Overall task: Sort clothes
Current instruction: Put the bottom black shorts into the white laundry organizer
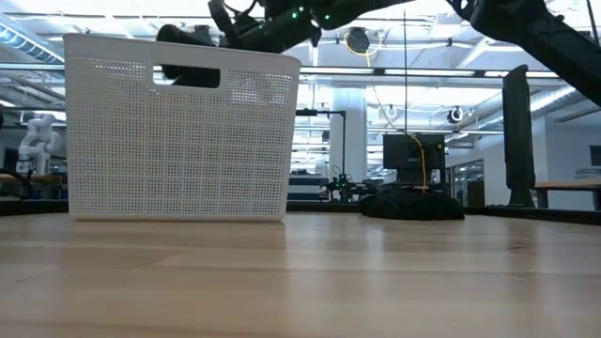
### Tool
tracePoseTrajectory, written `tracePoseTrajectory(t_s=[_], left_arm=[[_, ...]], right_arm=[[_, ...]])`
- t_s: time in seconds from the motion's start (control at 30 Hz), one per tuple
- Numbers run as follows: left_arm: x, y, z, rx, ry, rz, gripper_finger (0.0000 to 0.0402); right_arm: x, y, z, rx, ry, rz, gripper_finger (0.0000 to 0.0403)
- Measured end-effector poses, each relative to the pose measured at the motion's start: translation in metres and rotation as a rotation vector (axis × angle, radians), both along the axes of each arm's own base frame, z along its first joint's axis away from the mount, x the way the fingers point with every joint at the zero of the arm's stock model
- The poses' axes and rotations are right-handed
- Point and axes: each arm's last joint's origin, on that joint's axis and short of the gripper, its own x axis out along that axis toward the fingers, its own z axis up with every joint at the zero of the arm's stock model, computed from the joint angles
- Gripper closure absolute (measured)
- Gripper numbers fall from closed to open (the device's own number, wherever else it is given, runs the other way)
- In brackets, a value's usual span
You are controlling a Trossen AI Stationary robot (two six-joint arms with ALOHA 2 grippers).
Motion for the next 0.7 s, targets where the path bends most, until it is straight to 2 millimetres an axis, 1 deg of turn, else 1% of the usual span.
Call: tracePoseTrajectory(t_s=[0.1,0.27,0.4,0.5,0.57,0.7], left_arm=[[0.000,0.000,-0.001,0.001,0.015,0.001,0.0227],[0.000,0.001,-0.002,0.008,0.020,0.044,0.0227],[-0.001,0.002,-0.001,0.018,0.017,0.105,0.0227],[0.000,0.003,-0.001,0.025,0.013,0.144,0.0227],[-0.001,0.004,-0.001,0.026,0.009,0.168,0.0227],[-0.001,0.004,-0.001,-0.001,-0.018,0.206,0.0227]], right_arm=[[0.000,0.005,-0.008,-0.005,0.055,0.079,0.0379],[-0.003,0.017,-0.013,-0.123,0.153,0.177,0.0355],[-0.012,0.029,-0.011,-0.238,0.247,0.284,0.0314],[-0.019,0.035,-0.020,-0.295,0.364,0.378,0.0275],[-0.021,0.039,-0.023,-0.345,0.404,0.436,0.0251],[-0.024,0.044,-0.020,-0.425,0.441,0.450,0.0211]])
